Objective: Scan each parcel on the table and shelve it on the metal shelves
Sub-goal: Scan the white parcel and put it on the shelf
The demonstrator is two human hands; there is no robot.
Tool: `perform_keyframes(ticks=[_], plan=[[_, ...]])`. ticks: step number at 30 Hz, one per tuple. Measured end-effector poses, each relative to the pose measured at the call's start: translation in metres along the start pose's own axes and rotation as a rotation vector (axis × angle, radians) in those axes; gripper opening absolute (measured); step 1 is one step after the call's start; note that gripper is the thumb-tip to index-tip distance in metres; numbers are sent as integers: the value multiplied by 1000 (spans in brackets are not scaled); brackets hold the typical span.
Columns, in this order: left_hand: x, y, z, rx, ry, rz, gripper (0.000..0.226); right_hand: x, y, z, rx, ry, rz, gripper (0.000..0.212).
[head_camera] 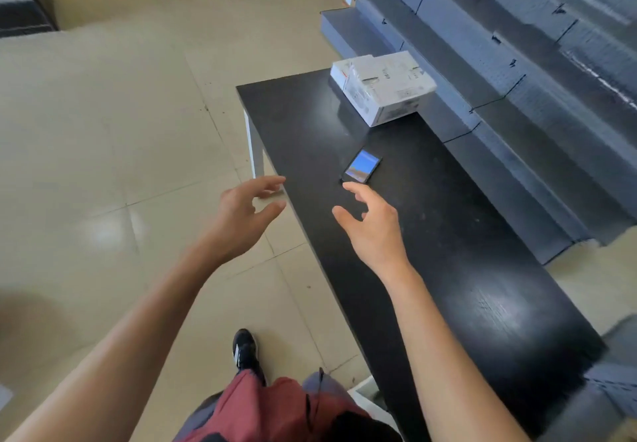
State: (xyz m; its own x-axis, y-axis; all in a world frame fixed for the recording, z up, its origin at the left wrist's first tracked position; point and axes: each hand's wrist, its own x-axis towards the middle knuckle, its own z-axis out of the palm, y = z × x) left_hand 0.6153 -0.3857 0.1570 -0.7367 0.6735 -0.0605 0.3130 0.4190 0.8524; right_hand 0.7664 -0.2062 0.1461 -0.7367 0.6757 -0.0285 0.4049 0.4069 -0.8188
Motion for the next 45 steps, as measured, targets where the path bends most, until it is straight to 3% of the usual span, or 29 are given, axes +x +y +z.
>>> perform_keyframes(ticks=[6, 17, 31, 37, 45], plan=[[72, 1, -5, 53, -162, 45, 38, 41, 6, 14, 15, 101, 118, 43], [212, 21, 57, 196, -408, 160, 38, 125, 72, -3, 32, 226, 302, 38], [301, 25, 121, 250, -604, 152, 51, 174, 125, 22, -53, 118, 512, 51], [339, 13, 137, 275, -717, 183, 47, 197, 135, 37, -66, 177, 576, 51], [424, -4, 153, 263, -885, 192, 42, 252, 151, 70, -186, 138, 846, 73]])
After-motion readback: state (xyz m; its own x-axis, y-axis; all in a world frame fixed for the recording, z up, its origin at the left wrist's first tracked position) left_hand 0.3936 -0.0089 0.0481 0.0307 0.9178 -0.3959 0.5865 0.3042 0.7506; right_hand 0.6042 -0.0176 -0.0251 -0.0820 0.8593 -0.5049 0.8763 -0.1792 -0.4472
